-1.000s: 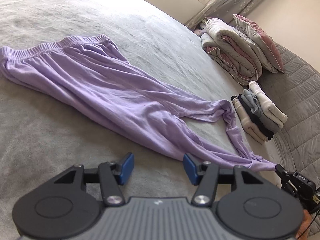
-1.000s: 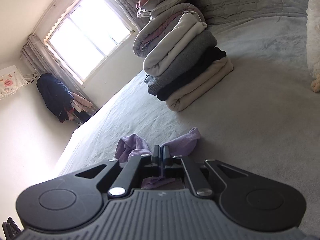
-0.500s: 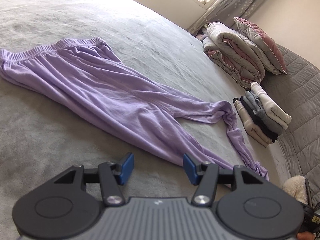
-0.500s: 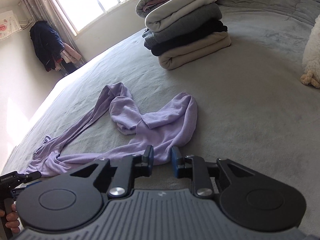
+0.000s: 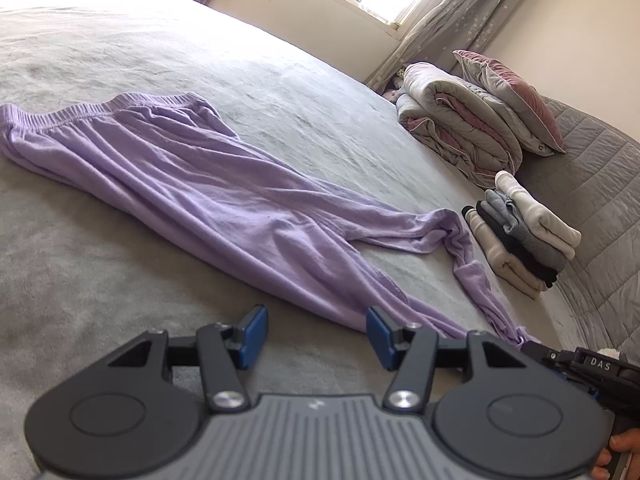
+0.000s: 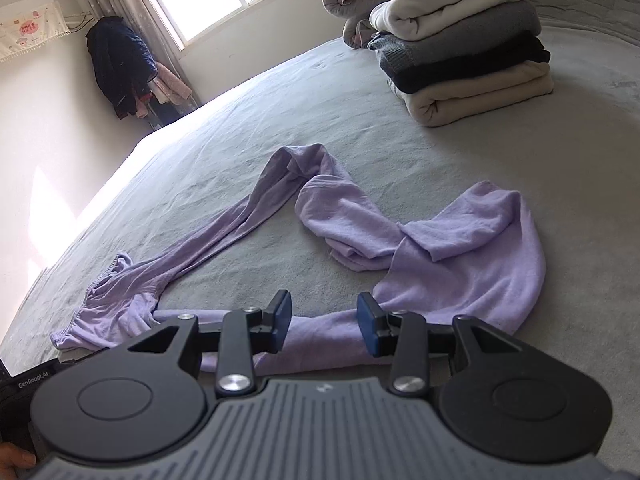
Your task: Fold clothes
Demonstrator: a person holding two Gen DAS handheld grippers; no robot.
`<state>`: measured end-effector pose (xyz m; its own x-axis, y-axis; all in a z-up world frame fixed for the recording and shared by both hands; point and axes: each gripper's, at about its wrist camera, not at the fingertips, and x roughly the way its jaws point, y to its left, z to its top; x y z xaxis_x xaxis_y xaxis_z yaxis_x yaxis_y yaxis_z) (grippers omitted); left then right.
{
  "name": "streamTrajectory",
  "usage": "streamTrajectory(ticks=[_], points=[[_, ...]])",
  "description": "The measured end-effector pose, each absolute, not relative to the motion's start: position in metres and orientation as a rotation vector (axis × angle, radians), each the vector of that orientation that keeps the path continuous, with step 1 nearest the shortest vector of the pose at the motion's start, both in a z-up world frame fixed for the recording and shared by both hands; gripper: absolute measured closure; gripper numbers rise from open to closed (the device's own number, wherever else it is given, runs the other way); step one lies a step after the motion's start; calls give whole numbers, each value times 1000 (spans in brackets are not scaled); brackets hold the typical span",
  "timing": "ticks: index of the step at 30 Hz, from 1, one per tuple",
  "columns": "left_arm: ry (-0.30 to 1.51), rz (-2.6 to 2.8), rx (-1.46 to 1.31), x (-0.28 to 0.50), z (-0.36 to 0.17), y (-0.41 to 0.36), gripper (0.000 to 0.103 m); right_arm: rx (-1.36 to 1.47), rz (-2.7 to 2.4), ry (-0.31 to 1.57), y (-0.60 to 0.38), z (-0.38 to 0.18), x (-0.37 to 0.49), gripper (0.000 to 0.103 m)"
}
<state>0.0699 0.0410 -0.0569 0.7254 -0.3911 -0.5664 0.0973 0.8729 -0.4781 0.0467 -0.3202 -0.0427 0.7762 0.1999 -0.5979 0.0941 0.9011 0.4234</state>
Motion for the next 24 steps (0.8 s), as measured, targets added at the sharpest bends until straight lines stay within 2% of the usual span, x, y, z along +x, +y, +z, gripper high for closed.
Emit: streamTrajectory(ticks=[3,5,8,20,21,24], points=[[689,-332,-341,70,-48,24,49,407,43,698,-312,-50,52,67],[666,-368,-243,70,-40,8,49,359,23,694,-308,-52,51,88],[647,-434,-145,72,-32,-15,49,360,9,687,-314,-54,43,99],[699,-594,177,73,-42,-92,50,385,35,663,-321,-51,2,101],[700,-591,193,73,-43,-94,52,390,41,671,-321,-52,1,101],[701,-581,242,71,-47,-101,71,402,47,677,-322,-52,-1,101]])
